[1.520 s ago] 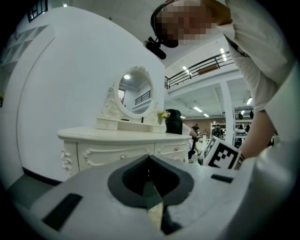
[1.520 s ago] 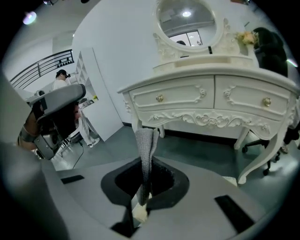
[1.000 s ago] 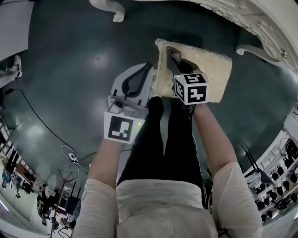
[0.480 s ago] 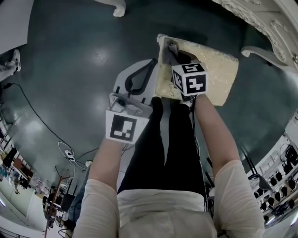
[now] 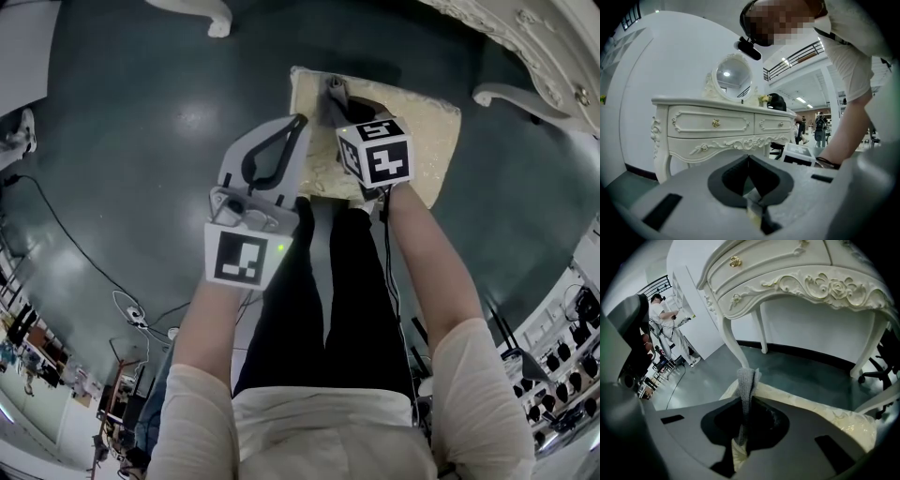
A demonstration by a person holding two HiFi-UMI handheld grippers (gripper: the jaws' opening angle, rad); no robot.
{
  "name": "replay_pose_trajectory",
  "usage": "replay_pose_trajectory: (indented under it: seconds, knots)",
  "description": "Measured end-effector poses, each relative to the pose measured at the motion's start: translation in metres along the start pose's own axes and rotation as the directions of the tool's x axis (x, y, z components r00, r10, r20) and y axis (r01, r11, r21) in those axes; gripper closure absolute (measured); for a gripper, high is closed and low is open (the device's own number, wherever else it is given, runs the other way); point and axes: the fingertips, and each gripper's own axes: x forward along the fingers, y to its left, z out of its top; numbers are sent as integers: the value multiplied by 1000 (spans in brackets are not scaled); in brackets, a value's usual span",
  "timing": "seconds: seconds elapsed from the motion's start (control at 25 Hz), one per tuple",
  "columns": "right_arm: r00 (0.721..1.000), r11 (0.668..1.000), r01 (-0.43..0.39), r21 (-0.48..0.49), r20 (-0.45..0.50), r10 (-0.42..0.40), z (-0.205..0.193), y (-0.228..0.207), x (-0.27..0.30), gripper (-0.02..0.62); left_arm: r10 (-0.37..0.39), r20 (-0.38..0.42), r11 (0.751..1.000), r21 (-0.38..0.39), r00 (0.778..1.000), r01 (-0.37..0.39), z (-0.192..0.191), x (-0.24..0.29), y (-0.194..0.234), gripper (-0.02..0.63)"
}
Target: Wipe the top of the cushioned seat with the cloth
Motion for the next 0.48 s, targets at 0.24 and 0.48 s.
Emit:
replay_pose_trajectory:
  seconds: [0.24, 0.48]
  knots:
    - [1000, 1000, 12, 6, 2, -12, -11, -36, -20, 566, 0, 5, 1000, 9, 1000, 0, 5, 20, -25, 603]
    - [1000, 1000, 22, 22, 6, -22, -26, -68, -41, 566, -12, -9, 1000, 0, 1000, 12, 6, 39, -57, 603]
